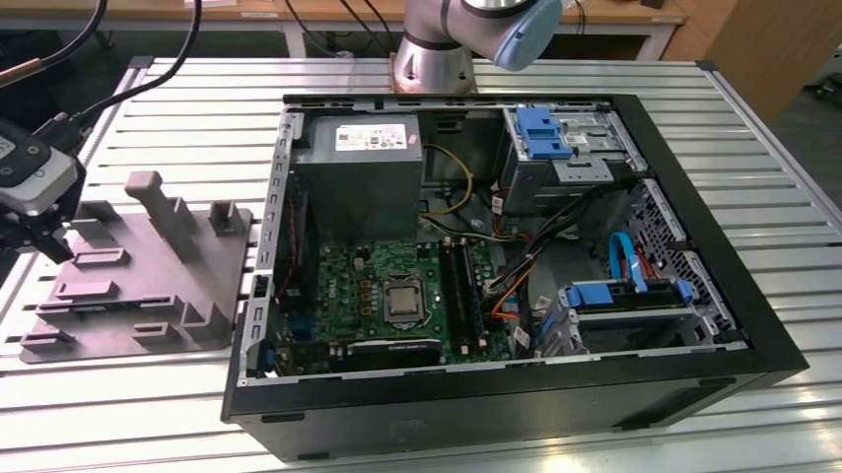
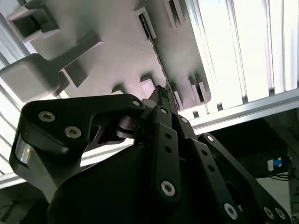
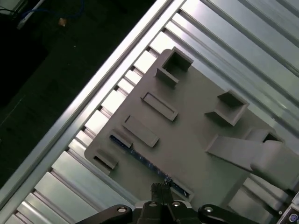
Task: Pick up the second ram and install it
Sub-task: 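Pick up the second ram and move it above second insertion slot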
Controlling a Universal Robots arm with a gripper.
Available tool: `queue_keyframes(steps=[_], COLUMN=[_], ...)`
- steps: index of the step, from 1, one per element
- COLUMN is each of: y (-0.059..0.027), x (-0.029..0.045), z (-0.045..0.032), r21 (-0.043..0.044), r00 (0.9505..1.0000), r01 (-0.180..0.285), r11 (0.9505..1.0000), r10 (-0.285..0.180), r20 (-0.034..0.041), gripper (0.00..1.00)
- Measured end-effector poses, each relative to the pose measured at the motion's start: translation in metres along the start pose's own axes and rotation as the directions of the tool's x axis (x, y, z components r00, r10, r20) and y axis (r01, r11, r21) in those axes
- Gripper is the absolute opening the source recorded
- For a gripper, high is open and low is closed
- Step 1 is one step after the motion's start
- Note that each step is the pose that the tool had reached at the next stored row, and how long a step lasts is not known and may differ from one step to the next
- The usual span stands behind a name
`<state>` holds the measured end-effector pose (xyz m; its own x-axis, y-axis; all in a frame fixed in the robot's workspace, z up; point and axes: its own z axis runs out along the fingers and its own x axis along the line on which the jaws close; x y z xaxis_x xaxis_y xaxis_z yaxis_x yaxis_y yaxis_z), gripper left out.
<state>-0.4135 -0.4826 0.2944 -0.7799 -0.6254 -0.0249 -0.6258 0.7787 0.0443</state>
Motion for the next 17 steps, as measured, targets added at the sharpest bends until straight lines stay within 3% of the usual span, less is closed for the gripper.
queue_keyframes(steps=[5,9,13,17], y=[-0.0001,-0.0001,-0.0001,-0.0001], x=[0.0000,0.0000,0.0000,0.0000], z=[0.0008,0.0013,0.0018,0.0023], r21=[-0.0024,-0.0047,-0.0071,-0.0097], r00=[0.9960,0.9867,0.9724,0.9528], r01=[0.090,0.163,0.233,0.303], r11=[0.9960,0.9867,0.9724,0.9529], r10=[-0.090,-0.163,-0.233,-0.303], r20=[-0.0038,-0.0068,-0.0096,-0.0122], gripper=[0.10,0.10,0.10,0.10])
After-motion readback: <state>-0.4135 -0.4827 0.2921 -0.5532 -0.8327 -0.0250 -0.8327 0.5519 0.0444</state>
